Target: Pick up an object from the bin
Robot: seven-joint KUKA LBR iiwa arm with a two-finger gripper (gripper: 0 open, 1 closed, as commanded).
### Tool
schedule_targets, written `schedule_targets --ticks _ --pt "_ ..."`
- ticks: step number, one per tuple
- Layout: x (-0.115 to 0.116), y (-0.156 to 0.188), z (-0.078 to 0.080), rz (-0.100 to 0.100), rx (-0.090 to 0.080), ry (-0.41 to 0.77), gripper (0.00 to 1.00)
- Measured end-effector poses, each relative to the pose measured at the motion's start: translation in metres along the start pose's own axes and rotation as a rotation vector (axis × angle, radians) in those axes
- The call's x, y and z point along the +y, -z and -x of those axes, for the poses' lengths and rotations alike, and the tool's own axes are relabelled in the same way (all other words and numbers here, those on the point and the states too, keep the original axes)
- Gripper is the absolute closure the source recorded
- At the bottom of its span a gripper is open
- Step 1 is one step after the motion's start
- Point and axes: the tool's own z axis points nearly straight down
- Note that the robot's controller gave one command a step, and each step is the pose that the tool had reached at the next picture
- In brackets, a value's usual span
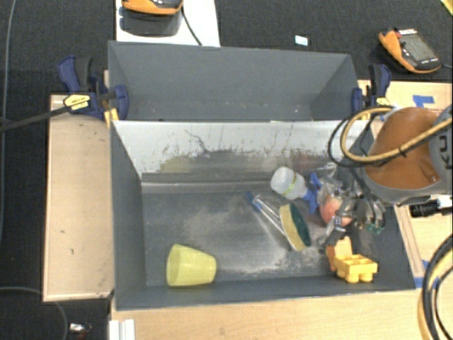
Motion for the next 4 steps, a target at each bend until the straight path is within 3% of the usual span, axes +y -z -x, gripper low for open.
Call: schedule_targets --ticks 4 --pt "-0.0002 0.0003 -0.0003 -0.002 0.000 0.003 0.00"
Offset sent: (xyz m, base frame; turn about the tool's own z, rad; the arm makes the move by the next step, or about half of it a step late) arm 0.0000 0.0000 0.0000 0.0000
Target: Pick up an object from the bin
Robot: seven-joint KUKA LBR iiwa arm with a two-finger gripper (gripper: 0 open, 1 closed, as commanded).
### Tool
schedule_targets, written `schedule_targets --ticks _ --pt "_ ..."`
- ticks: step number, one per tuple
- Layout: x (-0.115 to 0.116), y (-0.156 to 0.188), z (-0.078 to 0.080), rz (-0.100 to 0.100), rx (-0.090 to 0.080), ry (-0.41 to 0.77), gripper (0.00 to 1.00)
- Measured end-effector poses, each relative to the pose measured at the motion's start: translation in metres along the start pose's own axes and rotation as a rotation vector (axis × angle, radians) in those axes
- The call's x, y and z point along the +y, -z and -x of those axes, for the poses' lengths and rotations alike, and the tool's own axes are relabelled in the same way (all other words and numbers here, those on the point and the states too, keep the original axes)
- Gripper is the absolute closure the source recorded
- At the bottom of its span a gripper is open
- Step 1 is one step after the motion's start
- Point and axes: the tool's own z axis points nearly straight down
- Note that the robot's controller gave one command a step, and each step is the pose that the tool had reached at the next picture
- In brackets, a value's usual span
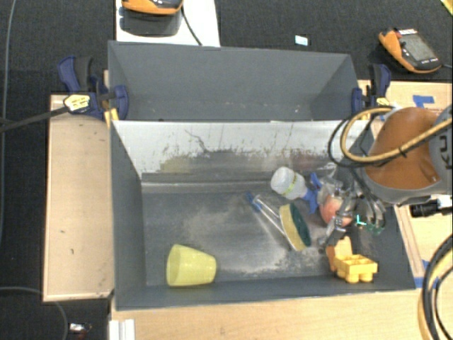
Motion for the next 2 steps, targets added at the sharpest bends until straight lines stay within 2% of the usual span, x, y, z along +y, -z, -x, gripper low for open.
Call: schedule_targets --ticks 1,2 --pt "0.000 0.000 0.000 0.000 0.000 0.000 0.00" --pt "0.012 -0.012 -0.007 -0.006 -0.004 0.091 0.00"
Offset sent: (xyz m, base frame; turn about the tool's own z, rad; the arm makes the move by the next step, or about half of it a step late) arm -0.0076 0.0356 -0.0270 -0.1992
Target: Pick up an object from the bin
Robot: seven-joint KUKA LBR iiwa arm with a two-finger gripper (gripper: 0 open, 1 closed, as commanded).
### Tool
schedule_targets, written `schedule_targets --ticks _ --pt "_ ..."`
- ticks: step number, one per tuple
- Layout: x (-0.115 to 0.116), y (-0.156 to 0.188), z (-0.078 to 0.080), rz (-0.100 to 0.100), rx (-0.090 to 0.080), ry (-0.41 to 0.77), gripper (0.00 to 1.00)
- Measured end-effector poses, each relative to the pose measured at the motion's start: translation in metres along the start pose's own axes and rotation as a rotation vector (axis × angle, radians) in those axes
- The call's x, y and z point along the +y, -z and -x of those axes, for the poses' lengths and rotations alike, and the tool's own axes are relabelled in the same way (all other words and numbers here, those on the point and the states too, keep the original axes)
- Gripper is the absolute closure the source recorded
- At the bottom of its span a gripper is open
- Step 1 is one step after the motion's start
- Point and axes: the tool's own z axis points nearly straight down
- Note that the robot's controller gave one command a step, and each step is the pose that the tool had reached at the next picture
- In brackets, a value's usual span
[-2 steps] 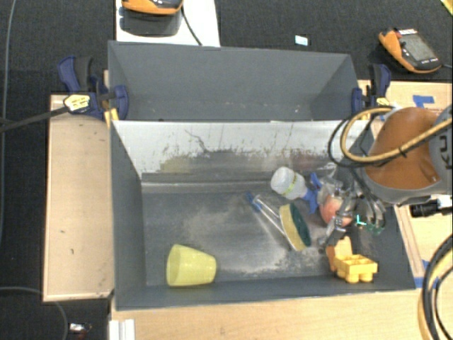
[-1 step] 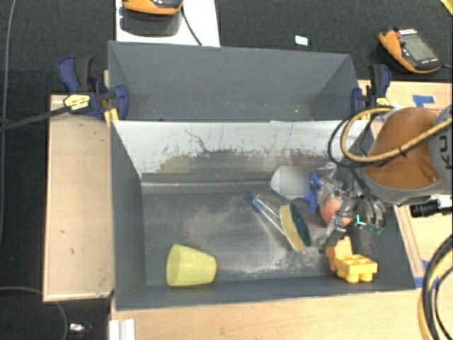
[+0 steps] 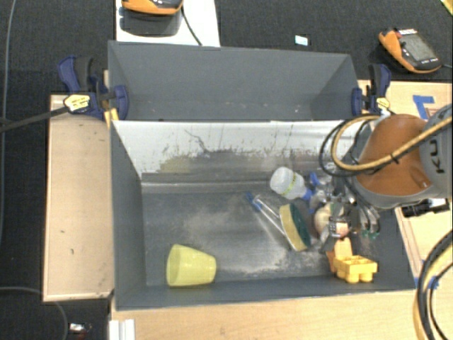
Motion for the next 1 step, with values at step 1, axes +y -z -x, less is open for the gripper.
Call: schedule_targets --ticks 1 --pt "0.0119 -0.0071 0.0017 0.002 0.005 0.069 0.00"
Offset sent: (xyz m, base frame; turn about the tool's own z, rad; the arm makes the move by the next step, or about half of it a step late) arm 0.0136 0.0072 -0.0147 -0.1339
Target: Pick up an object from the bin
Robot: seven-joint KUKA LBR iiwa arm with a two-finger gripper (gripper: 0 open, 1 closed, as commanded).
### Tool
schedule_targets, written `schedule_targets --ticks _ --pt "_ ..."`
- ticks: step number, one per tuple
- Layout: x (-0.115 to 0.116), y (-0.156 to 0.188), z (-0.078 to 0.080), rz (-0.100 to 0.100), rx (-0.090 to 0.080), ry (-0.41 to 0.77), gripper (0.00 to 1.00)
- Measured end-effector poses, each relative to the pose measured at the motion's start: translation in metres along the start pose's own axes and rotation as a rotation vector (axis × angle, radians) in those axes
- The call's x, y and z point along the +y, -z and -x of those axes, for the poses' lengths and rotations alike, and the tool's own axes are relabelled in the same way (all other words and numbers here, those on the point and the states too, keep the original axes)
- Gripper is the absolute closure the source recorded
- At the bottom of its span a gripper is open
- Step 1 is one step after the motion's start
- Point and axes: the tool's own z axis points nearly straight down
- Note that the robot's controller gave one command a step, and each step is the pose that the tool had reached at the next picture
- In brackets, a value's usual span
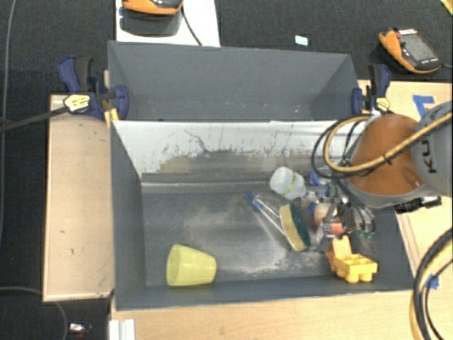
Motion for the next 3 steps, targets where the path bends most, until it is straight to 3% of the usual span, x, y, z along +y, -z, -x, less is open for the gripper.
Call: schedule_targets --ticks 1,2,3 --pt "-0.006 -0.004 0.005 -0.001 0.004 -0.084 0.00" --pt "-0.005 -0.005 0.007 -0.002 0.003 0.022 0.00" --pt "-0.043 -0.004 -0.003 0.016 -0.004 0.162 0.00"
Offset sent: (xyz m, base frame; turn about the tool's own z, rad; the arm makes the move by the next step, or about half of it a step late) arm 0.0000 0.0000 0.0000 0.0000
